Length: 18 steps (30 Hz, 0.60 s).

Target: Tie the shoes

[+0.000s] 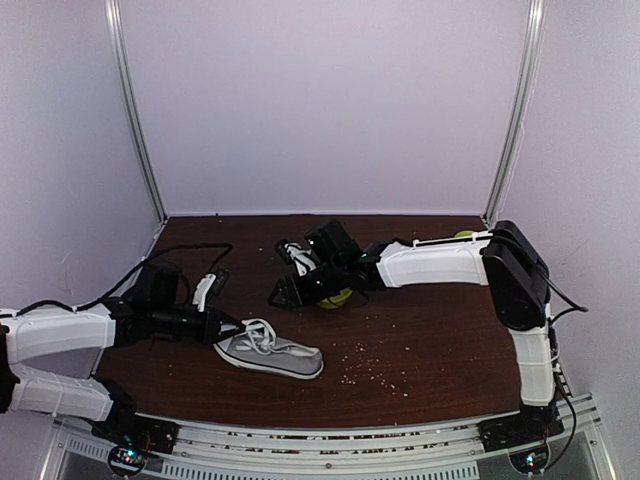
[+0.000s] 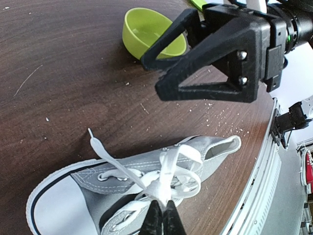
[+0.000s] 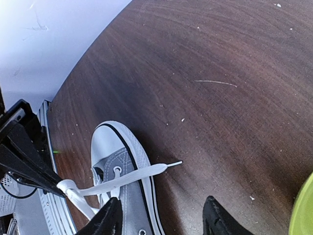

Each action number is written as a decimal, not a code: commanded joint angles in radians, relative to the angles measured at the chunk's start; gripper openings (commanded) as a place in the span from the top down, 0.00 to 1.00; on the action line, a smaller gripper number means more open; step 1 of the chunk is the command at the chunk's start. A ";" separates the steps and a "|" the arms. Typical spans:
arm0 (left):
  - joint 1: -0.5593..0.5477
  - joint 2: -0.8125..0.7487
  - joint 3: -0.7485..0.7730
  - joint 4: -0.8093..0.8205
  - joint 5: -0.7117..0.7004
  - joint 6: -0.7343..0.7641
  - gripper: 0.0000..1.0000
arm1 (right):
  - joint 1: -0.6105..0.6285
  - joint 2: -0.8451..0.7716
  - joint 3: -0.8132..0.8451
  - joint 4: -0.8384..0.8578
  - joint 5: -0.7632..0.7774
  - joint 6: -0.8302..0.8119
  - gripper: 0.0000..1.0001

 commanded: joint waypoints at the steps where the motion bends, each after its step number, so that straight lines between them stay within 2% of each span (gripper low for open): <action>1: 0.008 0.009 0.031 0.049 0.011 0.018 1.00 | 0.011 0.035 0.042 -0.067 -0.075 -0.063 0.45; 12: 0.007 0.021 0.034 0.051 0.012 0.018 1.00 | 0.010 0.050 0.037 -0.100 -0.219 -0.161 0.48; 18: 0.008 0.023 0.036 0.051 0.012 0.017 1.00 | 0.011 0.074 0.050 -0.107 -0.214 -0.169 0.48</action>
